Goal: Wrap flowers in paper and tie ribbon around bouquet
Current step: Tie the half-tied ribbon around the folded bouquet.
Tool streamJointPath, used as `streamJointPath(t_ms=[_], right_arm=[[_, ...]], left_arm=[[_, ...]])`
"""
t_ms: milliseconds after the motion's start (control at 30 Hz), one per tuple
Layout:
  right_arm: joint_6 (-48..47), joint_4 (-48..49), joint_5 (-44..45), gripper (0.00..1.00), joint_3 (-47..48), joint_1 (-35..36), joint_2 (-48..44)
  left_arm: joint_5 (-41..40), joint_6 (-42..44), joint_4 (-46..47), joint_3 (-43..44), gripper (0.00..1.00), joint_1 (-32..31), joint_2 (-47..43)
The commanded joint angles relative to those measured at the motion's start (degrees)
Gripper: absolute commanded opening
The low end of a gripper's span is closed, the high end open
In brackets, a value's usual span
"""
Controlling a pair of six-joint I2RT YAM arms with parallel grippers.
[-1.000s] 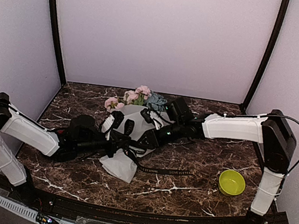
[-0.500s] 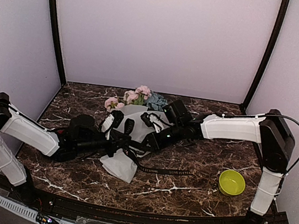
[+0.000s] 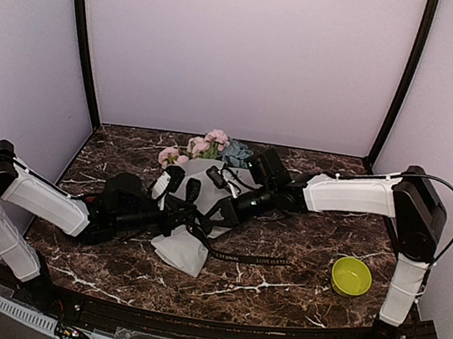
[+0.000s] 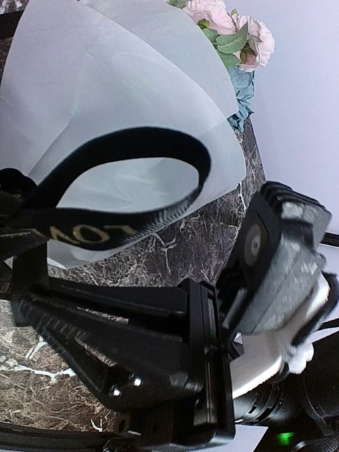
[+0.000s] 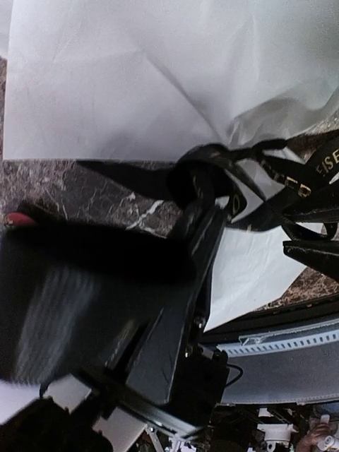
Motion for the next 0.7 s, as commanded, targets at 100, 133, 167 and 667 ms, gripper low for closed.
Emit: streamJointPath(t_ms=[100, 133, 167, 667], right_arm=[[-3.21, -0.48, -4.35, 0.26, 2.13, 1.92, 1.38], [-4.0, -1.71, -3.51, 0.36, 2.57, 1.88, 1.31], [-4.71, -2.73, -2.89, 0.41, 3.06, 1.79, 1.13], [-3.2, -5.94, 6.76, 0.5, 6.12, -4.04, -1.14]], left_arm=[[0.23, -1.31, 2.63, -1.4, 0.0, 0.61, 0.95], [0.29, -1.39, 2.71, -1.51, 0.0, 0.68, 0.93], [0.33, -1.41, 2.79, -1.63, 0.0, 0.75, 0.95], [0.72, -1.28, 3.21, -2.98, 0.0, 1.21, 0.51]])
